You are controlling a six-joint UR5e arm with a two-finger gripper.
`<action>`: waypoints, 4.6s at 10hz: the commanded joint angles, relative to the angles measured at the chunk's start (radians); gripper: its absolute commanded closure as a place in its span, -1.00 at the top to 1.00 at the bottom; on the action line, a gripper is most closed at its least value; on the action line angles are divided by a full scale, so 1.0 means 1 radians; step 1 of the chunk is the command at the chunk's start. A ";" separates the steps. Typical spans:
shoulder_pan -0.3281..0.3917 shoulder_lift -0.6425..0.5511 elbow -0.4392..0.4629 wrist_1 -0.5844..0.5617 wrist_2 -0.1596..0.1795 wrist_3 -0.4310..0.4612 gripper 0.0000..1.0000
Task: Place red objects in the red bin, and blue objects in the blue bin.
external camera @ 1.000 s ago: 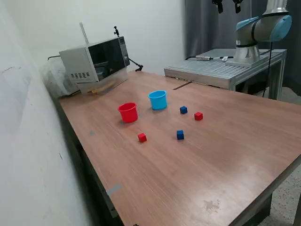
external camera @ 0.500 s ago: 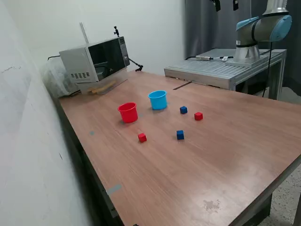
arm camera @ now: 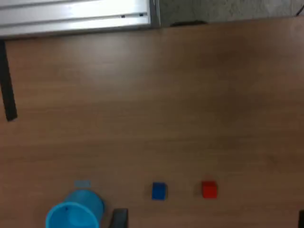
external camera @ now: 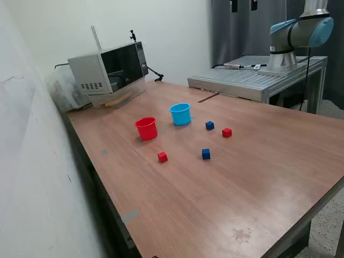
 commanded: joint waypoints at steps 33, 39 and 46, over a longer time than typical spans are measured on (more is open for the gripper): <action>-0.108 0.774 0.093 -0.774 0.029 -0.077 1.00; -0.120 0.776 0.094 -0.793 0.033 -0.079 -1.00; -0.077 0.490 0.099 -0.698 0.029 -0.119 -1.00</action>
